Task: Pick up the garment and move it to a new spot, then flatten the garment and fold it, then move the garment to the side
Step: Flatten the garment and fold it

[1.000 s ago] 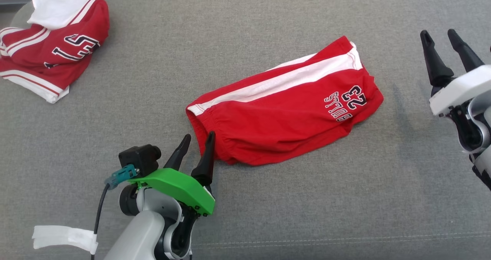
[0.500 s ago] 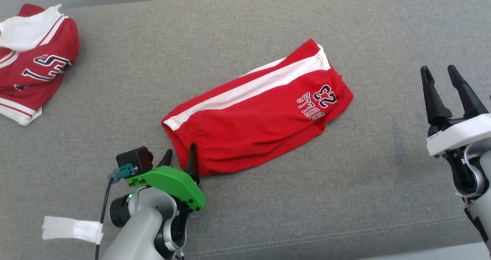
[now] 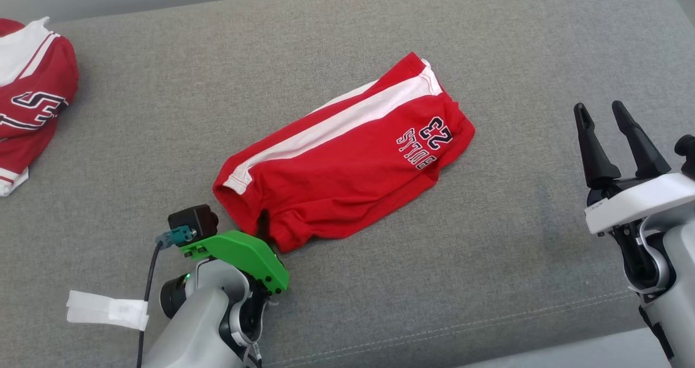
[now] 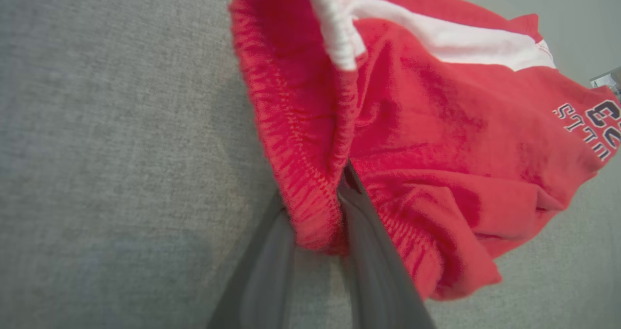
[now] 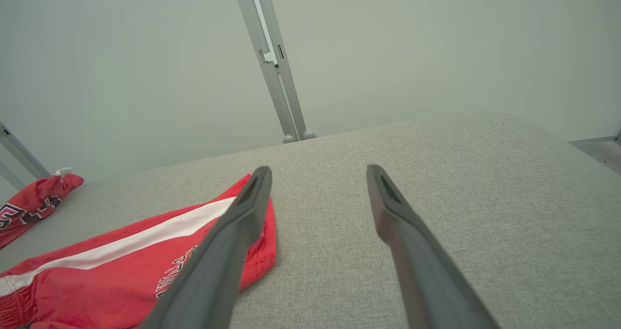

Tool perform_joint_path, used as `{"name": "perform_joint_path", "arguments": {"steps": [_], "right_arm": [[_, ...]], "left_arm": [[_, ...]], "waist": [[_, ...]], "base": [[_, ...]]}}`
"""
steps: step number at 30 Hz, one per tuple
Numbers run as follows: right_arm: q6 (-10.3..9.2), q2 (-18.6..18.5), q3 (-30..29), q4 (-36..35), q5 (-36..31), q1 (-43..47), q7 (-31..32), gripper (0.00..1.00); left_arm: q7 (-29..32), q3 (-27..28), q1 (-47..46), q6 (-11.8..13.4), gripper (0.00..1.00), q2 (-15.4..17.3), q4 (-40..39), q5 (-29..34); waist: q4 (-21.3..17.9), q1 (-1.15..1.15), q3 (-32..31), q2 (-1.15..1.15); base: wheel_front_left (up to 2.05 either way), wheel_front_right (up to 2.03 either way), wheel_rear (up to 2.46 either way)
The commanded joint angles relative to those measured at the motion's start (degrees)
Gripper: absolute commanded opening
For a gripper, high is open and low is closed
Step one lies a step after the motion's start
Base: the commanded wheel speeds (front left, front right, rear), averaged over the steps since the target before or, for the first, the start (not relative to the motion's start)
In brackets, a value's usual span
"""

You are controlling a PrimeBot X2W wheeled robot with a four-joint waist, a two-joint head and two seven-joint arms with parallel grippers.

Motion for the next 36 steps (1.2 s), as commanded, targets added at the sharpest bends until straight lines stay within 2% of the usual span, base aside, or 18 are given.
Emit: {"name": "perform_joint_path", "arguments": {"steps": [1, 9, 10, 17, 23, 27, 28, 29, 30, 36], "right_arm": [[-0.05, 0.3, -0.5, -0.6, -0.6, 1.4, 0.3, 1.0], [-0.05, 1.9, -1.2, -1.5, -1.3, 2.4, 0.6, 1.0], [-0.05, 1.9, -1.2, -1.5, -1.3, 2.4, 0.6, 1.0], [-0.04, 4.0, 0.0, -2.0, -1.1, 2.6, 0.2, 1.0], [-0.05, 5.4, 1.5, -1.2, -0.3, 1.7, -0.9, 1.0], [-0.05, 5.5, 1.9, -0.7, 0.0, 1.2, -1.4, 1.0], [-0.04, 5.5, 2.0, -0.5, 0.0, 1.2, -1.4, 1.0], [-0.04, 5.5, 2.0, -0.4, 0.1, 1.1, -1.5, 1.0], [-0.04, 5.6, 1.9, -0.1, 0.0, 1.0, -1.7, 1.0], [-0.05, 6.4, 2.1, 1.1, -1.2, 0.0, -1.9, 1.0]], "left_arm": [[0.5, -0.7, -0.9, -1.2, 0.0, 0.1, 1.0, 0.3], [3.4, -2.1, -6.0, -3.1, 0.0, 6.1, 1.5, 3.3], [3.4, -2.1, -6.0, -3.1, 0.0, 6.1, 1.5, 3.3], [8.3, -3.3, -10.5, -4.2, 0.0, 11.6, -0.1, 5.0], [12.8, -3.6, -15.2, -4.3, 0.0, 15.9, -0.9, 6.4], [14.6, -3.5, -16.3, -3.8, 0.0, 17.2, -0.8, 6.2], [14.9, -3.3, -16.3, -3.7, 0.25, 17.4, -0.9, 6.0], [15.0, -3.2, -16.2, -3.8, 0.35, 17.5, -1.1, 5.7], [14.7, -2.9, -16.1, -3.8, 1.0, 17.6, -1.4, 5.5], [9.4, -1.3, -13.6, -2.8, 1.0, 18.4, -5.5, 5.9]], "waist": [[-0.4, 0.0, 0.0, 0.0], [-1.6, 0.0, 0.1, 0.0], [-1.6, 0.0, 0.1, 0.0], [-3.8, 0.0, 1.2, 0.0], [-6.2, 0.0, 2.7, 0.0], [-6.8, 0.0, 3.1, 0.0], [-6.8, 0.0, 3.1, 0.0], [-6.8, 0.0, 3.1, 0.0], [-6.6, 0.0, 3.1, 0.0], [-4.7, 0.0, 2.1, 0.0]], "base": [[0.0, 0.0, 0.0], [0.0, 0.0, 0.0], [0.0, 0.0, 0.0], [0.0, 0.0, 0.0], [0.0, 0.0, 0.0], [0.0, 0.0, 0.0], [0.0, 0.0, 0.0], [0.0, 0.0, 0.0], [0.0, 0.0, 0.0], [0.0, 0.0, 0.0]]}}
